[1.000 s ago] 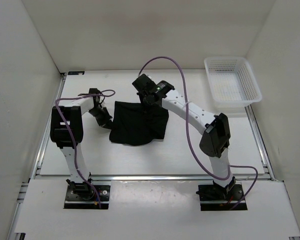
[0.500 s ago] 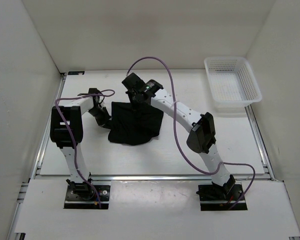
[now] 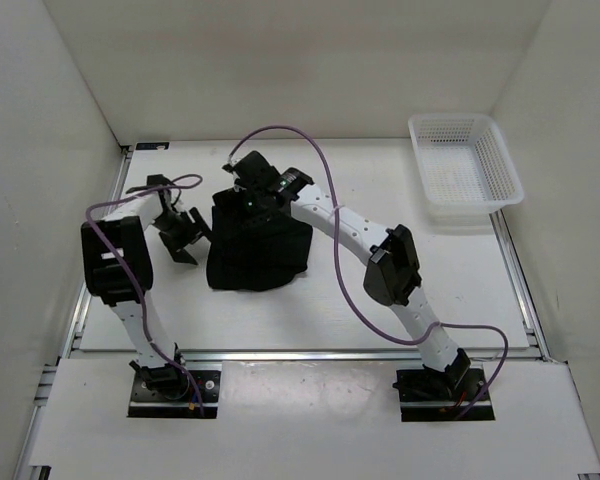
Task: Fold and stack the shorts
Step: Fold the shorts
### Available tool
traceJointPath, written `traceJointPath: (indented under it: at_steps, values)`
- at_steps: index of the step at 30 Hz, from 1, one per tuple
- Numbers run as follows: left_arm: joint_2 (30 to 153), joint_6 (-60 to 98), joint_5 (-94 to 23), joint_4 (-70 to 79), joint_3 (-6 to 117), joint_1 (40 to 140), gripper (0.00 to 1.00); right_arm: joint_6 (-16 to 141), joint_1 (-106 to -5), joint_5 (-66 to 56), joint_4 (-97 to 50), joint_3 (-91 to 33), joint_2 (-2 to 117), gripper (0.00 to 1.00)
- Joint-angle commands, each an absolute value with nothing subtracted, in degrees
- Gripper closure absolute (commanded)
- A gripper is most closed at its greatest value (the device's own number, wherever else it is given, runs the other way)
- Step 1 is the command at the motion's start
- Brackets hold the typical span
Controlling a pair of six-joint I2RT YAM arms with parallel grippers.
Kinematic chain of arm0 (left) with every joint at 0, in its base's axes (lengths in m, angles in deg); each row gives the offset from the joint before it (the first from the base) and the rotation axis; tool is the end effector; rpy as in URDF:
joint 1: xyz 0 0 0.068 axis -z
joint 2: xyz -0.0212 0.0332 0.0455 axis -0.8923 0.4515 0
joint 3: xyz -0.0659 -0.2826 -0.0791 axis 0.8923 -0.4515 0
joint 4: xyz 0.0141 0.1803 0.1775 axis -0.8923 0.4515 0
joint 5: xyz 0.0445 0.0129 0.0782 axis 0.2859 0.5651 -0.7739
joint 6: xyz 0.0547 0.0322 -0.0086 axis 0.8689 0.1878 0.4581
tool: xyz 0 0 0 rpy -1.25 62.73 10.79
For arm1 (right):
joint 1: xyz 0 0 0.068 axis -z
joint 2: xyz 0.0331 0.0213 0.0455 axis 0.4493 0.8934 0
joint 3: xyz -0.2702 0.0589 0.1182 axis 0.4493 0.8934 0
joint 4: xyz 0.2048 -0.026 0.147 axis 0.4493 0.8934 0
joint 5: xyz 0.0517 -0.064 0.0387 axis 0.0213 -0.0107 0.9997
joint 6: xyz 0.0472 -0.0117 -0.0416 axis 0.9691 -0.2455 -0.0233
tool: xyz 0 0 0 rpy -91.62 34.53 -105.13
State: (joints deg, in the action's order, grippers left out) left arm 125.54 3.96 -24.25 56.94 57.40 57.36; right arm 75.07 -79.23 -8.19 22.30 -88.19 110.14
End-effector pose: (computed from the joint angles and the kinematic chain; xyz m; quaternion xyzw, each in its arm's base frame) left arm 0.3553 0.0196 0.1793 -0.2651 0.9487 -0.1723 0.0059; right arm 0.3286 0.4349 0.2997 -0.2780 0.8826 0.2495 0.2853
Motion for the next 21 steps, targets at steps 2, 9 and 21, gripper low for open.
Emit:
traceJointPath:
  at_steps: [2,9,21]
  values:
    - [116.3,6.6,-25.8,61.9,62.1,52.6,0.15,72.5,-79.5,2.6,9.2,-77.0,98.8,0.00]
    - [113.1,7.7,-32.2,64.3,67.9,59.1,0.22,80.4,-68.6,-1.3,-1.2,-46.6,78.4,0.04]
    - [127.0,8.3,-41.6,64.3,75.0,71.2,0.01,83.5,-51.1,-4.0,3.0,-19.3,60.7,0.01]
